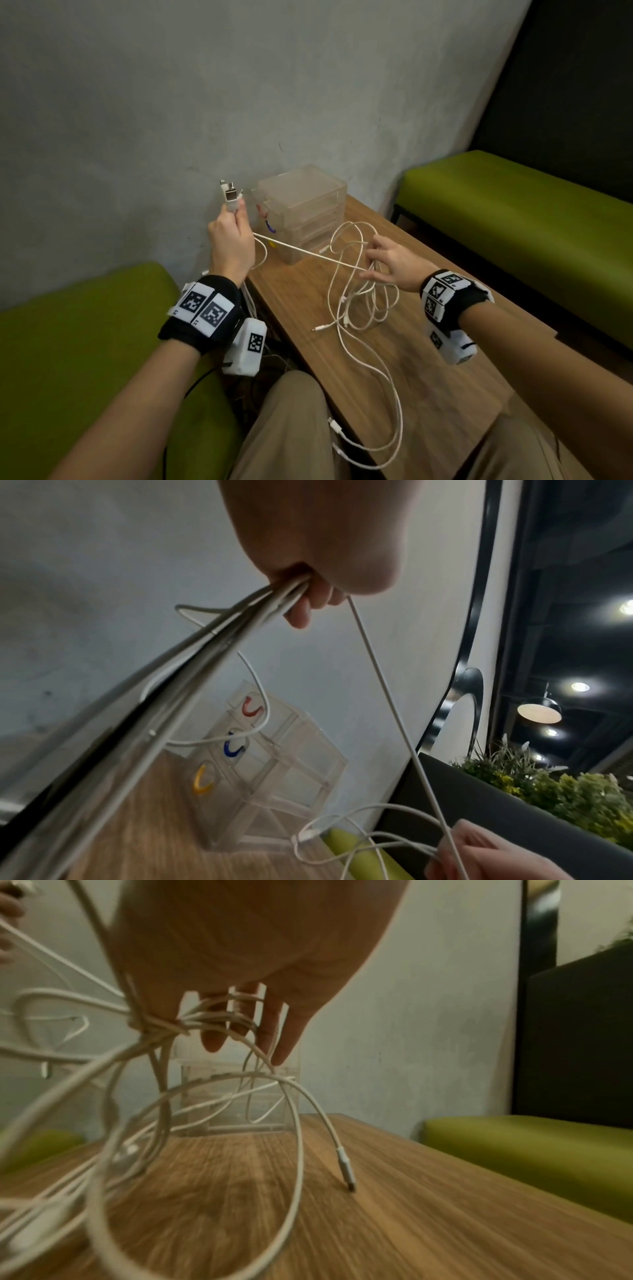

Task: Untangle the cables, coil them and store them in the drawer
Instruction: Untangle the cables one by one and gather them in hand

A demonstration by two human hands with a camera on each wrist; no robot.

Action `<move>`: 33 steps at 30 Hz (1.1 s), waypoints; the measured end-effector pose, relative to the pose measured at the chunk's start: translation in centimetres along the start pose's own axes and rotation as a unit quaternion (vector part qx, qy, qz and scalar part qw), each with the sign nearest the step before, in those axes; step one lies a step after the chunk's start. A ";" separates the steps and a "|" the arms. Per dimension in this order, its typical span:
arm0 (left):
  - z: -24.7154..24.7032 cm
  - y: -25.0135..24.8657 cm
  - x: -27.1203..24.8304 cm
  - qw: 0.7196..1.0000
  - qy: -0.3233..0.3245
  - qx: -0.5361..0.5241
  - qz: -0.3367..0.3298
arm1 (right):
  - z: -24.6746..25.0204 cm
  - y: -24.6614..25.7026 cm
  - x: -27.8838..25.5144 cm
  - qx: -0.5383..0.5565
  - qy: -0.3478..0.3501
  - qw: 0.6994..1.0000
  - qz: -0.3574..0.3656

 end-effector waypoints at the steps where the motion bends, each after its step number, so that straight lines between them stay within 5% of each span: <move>1: 0.1 0.1 0.0 1.000 0.001 0.002 -0.005 | -0.1 -0.1 0.0 -0.007 -0.001 1.000 0.001; 7: 0.1 1.4 -0.4 0.999 0.024 0.026 0.017 | 0.6 -0.8 -0.3 -0.015 -0.033 0.999 0.012; 16: -7.3 -3.3 -6.8 0.947 0.310 0.031 -0.076 | 0.6 1.1 0.4 0.010 -0.034 0.999 0.027; 20: -10.7 -3.7 -9.2 0.912 0.408 -0.002 -0.049 | 1.0 2.8 0.0 0.054 -0.056 0.994 0.077; 33: -11.7 -1.5 -9.7 0.928 0.368 -0.003 -0.050 | 1.0 4.1 -0.5 0.070 -0.118 0.985 0.108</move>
Point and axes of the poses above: each hand's wrist, its own x-axis towards the middle knuckle, its own z-axis out of the back of the hand, y = z × x, the point moved 6 cm from there along x, towards the middle knuckle, and after that the axes turned 6 degrees about -y, right-handed, at the moved point
